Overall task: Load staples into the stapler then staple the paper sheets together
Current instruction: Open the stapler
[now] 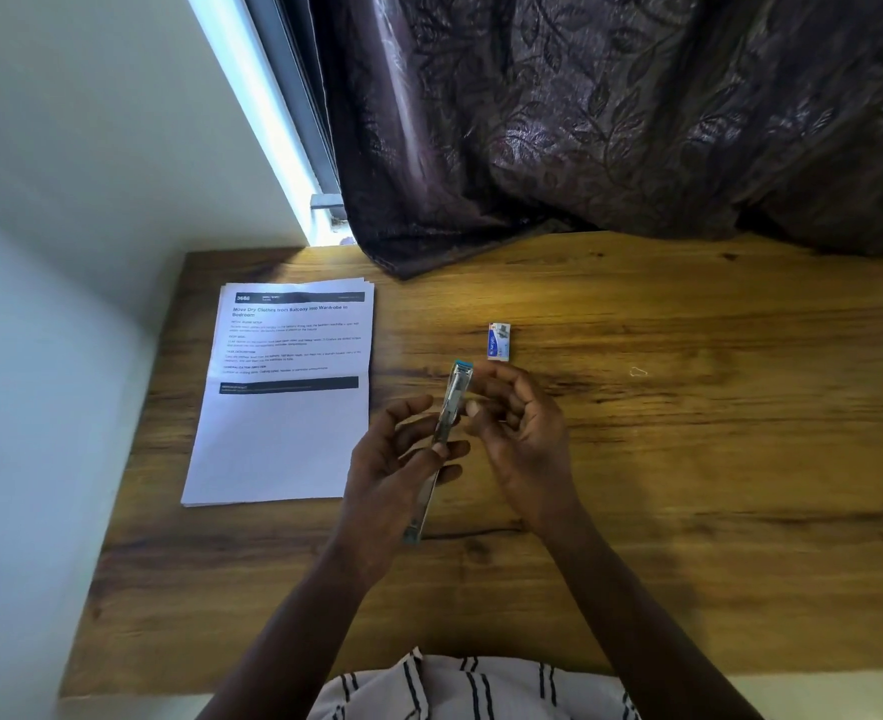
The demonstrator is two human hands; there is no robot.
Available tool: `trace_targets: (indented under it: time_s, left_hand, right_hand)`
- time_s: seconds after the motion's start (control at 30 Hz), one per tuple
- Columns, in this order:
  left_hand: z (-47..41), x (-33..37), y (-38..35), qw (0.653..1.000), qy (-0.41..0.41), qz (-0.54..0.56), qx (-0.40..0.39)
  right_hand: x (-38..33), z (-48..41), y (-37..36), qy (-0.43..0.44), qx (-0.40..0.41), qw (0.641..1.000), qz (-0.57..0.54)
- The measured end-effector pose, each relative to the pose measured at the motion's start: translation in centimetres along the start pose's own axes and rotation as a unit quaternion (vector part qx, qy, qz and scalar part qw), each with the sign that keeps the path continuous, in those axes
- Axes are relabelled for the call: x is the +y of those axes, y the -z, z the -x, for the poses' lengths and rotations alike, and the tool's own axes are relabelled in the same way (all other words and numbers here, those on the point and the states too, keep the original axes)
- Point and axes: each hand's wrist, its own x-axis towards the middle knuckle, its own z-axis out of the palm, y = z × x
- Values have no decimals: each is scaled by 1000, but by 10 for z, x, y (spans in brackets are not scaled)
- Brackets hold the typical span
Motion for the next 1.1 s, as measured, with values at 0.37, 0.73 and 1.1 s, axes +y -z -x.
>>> trace_targets:
  time_s: [0.37, 0.73, 1.1]
  left_hand:
    - [4, 0, -5, 998, -44, 37, -16]
    - [6, -4, 0, 997, -50, -34, 37]
    - [6, -7, -1, 995, -49, -57, 67]
  right_hand:
    - [-5, 13, -5, 115, 0, 984, 135]
    - [9, 14, -2, 262, -4, 909, 323]
    - [6, 11, -4, 231, -46, 842, 485]
